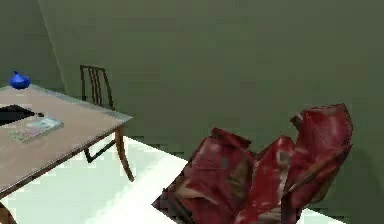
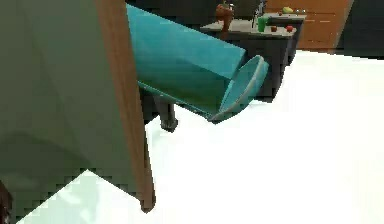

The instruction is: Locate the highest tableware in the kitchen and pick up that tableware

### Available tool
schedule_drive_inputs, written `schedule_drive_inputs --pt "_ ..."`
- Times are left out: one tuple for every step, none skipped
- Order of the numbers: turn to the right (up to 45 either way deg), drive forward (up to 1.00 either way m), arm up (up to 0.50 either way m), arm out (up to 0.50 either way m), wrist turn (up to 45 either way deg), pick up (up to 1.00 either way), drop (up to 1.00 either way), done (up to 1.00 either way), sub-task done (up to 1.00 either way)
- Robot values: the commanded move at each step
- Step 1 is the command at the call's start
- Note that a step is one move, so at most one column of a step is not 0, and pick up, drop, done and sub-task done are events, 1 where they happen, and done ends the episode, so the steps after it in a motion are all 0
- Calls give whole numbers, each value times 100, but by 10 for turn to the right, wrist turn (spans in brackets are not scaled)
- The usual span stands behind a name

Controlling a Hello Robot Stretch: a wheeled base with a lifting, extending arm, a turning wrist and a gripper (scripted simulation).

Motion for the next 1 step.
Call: schedule_drive_inputs --pt "-450 0 0 0 0 0 0 0 0"
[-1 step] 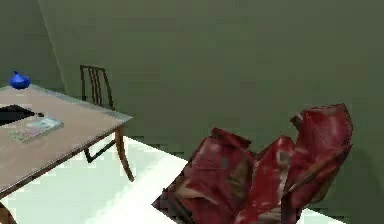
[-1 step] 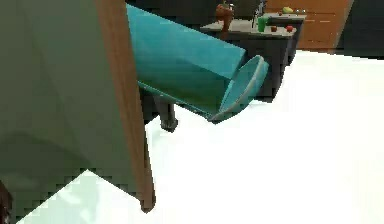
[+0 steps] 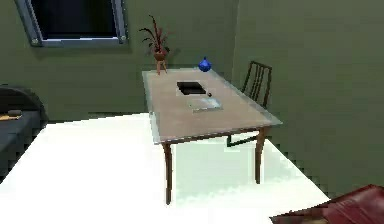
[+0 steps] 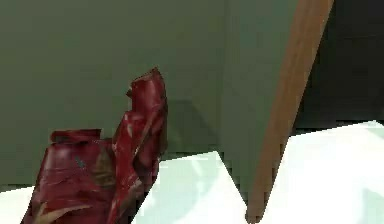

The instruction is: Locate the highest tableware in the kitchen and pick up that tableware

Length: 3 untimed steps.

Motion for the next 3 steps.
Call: schedule_drive_inputs --pt "-450 0 0 0 0 0 0 0 0" --pt "-450 0 0 0 0 0 0 0 0" --pt "-150 0 0 0 0 0 0 0 0"
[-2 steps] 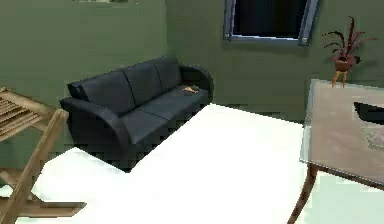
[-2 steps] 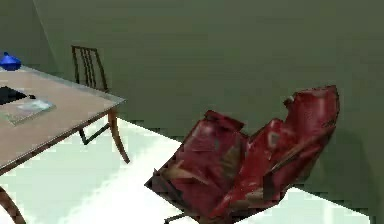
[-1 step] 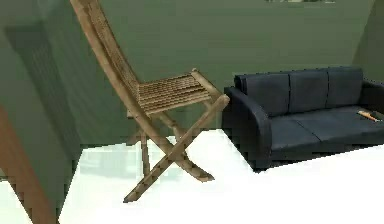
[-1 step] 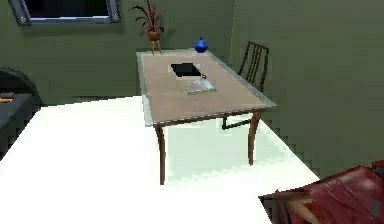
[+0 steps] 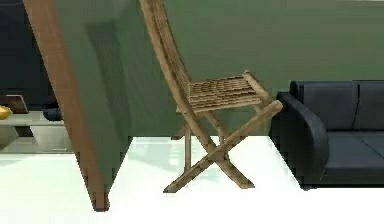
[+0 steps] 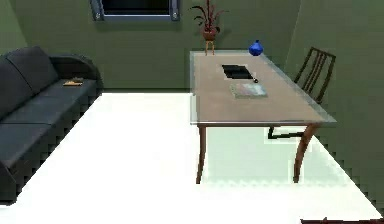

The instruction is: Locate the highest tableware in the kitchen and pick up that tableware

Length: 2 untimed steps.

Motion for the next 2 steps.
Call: schedule_drive_inputs --pt "0 5 0 0 0 0 0 0 0" --pt "-450 0 0 0 0 0 0 0 0"
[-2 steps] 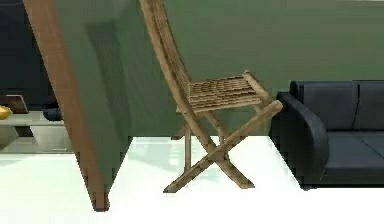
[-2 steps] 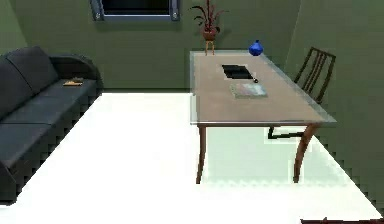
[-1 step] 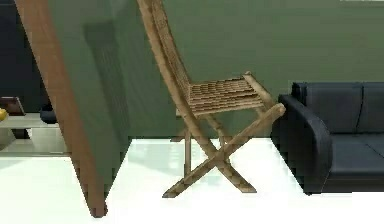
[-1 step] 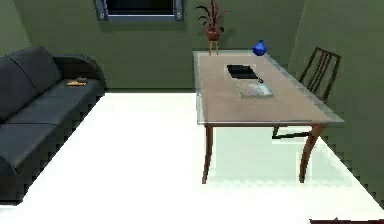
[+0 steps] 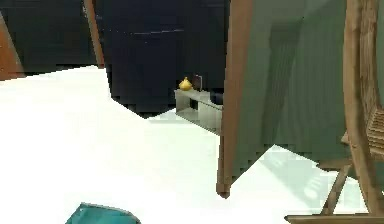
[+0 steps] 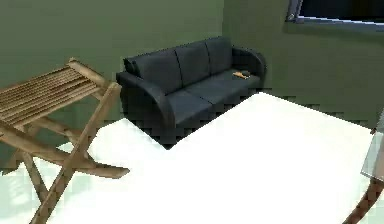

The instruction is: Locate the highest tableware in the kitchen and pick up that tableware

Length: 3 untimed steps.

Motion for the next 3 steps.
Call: schedule_drive_inputs --pt "-330 0 0 0 0 0 0 0 0" --pt "0 100 0 0 0 0 0 0 0" --pt "0 100 0 0 0 0 0 0 0"
